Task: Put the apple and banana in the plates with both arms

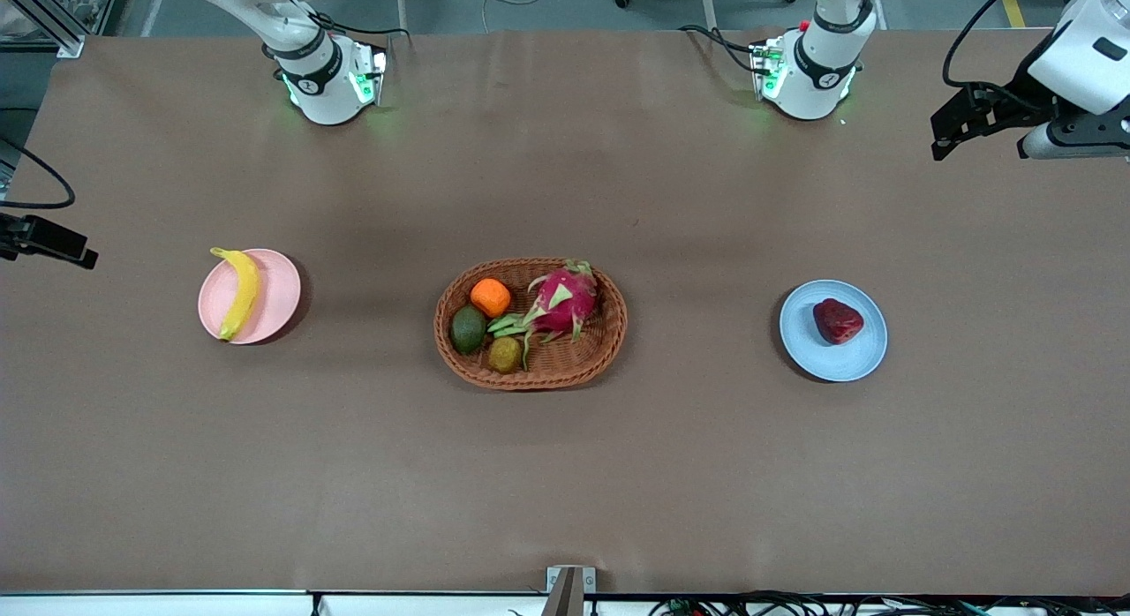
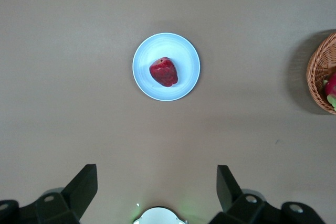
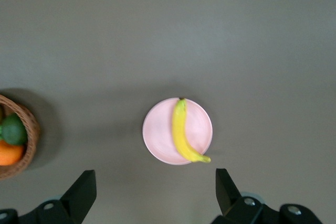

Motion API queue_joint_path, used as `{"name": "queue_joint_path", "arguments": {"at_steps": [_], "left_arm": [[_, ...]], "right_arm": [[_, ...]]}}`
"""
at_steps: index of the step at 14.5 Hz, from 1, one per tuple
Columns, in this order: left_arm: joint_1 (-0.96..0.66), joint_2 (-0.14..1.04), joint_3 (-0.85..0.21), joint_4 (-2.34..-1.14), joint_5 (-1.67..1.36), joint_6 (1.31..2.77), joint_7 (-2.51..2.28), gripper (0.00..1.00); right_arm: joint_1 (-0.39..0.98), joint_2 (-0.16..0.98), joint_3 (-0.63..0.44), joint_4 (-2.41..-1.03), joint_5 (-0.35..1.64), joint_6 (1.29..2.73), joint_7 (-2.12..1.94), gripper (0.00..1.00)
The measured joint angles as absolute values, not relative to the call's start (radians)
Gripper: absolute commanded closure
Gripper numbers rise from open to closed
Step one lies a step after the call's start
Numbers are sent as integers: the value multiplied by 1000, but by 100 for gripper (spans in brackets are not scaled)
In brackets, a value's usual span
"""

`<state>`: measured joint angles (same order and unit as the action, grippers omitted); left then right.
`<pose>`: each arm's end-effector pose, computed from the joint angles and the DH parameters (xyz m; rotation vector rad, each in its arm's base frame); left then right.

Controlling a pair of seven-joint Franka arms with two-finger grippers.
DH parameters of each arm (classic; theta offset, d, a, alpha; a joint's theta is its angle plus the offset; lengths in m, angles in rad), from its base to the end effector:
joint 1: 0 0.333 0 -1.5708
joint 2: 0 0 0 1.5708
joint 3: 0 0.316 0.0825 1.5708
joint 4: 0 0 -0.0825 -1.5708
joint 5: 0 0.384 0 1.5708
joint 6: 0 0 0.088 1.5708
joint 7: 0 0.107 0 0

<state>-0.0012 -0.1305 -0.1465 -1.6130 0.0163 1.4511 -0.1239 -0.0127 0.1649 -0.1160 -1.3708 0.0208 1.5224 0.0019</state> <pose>0.4950 -0.0774 0.6627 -3.1018 0.0319 0.0430 0.5965 -0.0684 0.6195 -3.1325 0.2012 0.0190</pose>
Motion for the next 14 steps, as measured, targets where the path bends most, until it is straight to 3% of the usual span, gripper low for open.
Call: {"name": "queue_joint_path", "arguments": {"at_steps": [7, 14], "left_arm": [[-1, -130, -147, -1613, 16, 1451, -123, 0], [2, -130, -145, -1612, 16, 1455, -123, 0]], "right_arm": [[-23, 80, -107, -1444, 9, 1574, -13, 0], [-23, -80, -105, -1664, 9, 1641, -13, 0]]}}
